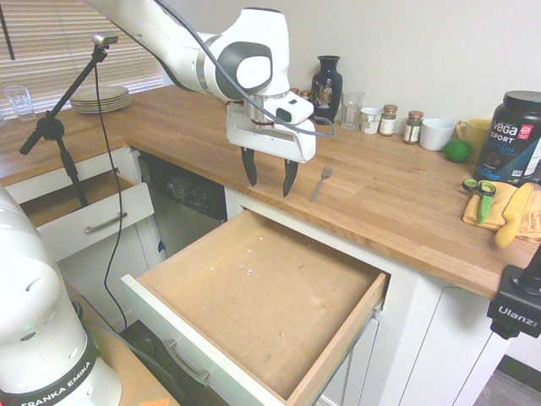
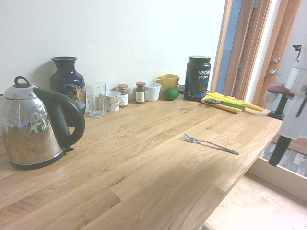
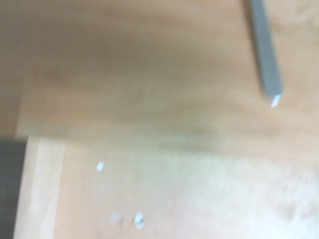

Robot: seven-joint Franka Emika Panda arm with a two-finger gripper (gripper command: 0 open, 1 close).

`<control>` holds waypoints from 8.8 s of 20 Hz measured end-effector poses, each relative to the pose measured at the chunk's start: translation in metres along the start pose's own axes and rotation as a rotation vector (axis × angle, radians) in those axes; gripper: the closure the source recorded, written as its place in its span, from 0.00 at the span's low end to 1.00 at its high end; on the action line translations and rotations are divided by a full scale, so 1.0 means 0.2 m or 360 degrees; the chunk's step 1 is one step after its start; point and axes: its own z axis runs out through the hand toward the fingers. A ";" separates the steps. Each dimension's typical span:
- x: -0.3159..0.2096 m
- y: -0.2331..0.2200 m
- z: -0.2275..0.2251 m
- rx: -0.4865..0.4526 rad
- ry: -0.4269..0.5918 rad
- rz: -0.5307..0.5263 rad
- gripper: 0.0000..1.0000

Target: Put fork in the drawer

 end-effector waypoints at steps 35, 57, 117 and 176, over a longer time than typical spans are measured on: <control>0.72 -0.47 0.33 -0.0104 -0.0122 -0.0119 1.00; 0.76 -0.50 0.33 -0.0092 -0.0101 -0.0094 1.00; 0.17 -0.06 -0.03 0.0051 0.0028 0.0280 1.00; -0.43 0.60 1.20 -0.0012 -0.0066 0.0192 1.00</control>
